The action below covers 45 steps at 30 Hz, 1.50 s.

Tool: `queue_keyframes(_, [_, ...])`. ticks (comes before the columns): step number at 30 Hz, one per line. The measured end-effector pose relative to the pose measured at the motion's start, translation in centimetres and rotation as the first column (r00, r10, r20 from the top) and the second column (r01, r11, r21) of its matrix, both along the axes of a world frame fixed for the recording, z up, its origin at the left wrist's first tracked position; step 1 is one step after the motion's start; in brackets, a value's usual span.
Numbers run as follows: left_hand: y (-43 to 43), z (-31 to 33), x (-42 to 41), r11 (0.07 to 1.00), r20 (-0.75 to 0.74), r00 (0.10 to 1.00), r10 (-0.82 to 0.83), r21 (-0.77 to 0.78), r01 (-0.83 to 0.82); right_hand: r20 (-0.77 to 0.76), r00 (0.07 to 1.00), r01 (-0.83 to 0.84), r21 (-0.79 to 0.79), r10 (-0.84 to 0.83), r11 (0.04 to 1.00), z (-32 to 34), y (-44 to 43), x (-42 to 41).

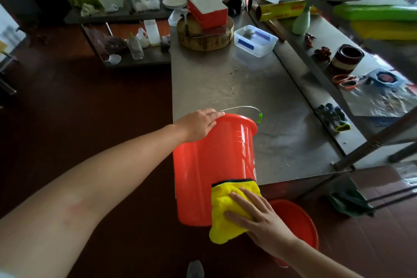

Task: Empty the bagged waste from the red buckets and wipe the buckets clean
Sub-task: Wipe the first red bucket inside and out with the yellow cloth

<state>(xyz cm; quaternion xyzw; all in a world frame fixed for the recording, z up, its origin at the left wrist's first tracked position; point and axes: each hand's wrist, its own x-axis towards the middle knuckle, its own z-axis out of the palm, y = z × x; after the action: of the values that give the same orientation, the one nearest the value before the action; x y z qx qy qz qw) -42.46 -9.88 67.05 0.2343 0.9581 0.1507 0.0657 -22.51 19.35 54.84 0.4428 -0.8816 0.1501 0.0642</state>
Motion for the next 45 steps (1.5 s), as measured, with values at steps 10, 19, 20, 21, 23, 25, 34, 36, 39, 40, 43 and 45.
queue_keyframes(10, [1.5,-0.3,-0.4,0.998,-0.021,0.998,0.06,-0.014,-0.06,0.178,0.972,0.178,-0.13,-0.153,0.975,1.9,0.6,-0.4])
queue_keyframes(19, [1.4,-1.9,0.2,0.952,-0.076,0.95,0.303,-0.017,-0.306,0.239,0.944,0.288,-0.264,-0.227,0.921,3.1,0.3,-1.8])
queue_keyframes(20, [1.3,-2.0,0.4,0.945,-0.094,0.941,0.325,-0.008,-0.327,0.234,0.944,0.292,-0.266,-0.233,0.919,3.2,0.3,-2.0])
queue_keyframes(21, [1.2,-2.1,0.7,0.94,-0.117,0.934,0.336,-0.01,-0.34,0.228,0.944,0.294,-0.266,-0.237,0.918,3.4,0.3,-2.1])
queue_keyframes(23, [1.0,-2.3,1.3,0.938,-0.17,0.927,0.333,-0.044,-0.345,0.205,0.948,0.293,-0.263,-0.243,0.919,3.8,0.1,-2.4])
queue_keyframes(25, [0.8,-2.6,1.8,0.932,-0.21,0.929,0.305,-0.137,-0.337,0.19,0.951,0.289,-0.265,-0.244,0.92,4.0,-0.3,-2.5])
queue_keyframes(34, [0.0,-2.3,2.8,0.903,-0.248,0.92,0.302,-0.234,-0.359,0.118,0.965,0.257,-0.271,-0.233,0.928,3.9,-1.2,-3.4])
queue_keyframes(36, [-0.2,-2.4,3.0,0.9,-0.23,0.91,0.344,-0.195,-0.39,0.128,0.959,0.28,-0.262,-0.254,0.923,3.7,-1.4,-3.7])
queue_keyframes(39, [-0.7,-2.9,3.5,0.889,-0.208,0.885,0.416,-0.109,-0.444,0.13,0.945,0.323,-0.254,-0.299,0.912,3.6,-1.6,-4.4])
queue_keyframes(40, [-1.0,-3.1,3.6,0.882,-0.207,0.873,0.441,-0.08,-0.465,0.122,0.944,0.329,-0.258,-0.307,0.909,3.7,-1.7,-4.6])
queue_keyframes(43, [-2.8,-3.5,3.8,0.833,-0.207,0.814,0.543,0.014,-0.552,0.088,0.942,0.335,-0.282,-0.324,0.899,4.7,-1.9,-5.6])
queue_keyframes(45, [-4.0,-3.8,3.8,0.781,-0.194,0.76,0.62,0.07,-0.62,0.066,0.935,0.353,-0.294,-0.35,0.888,5.8,-2.1,-6.5])
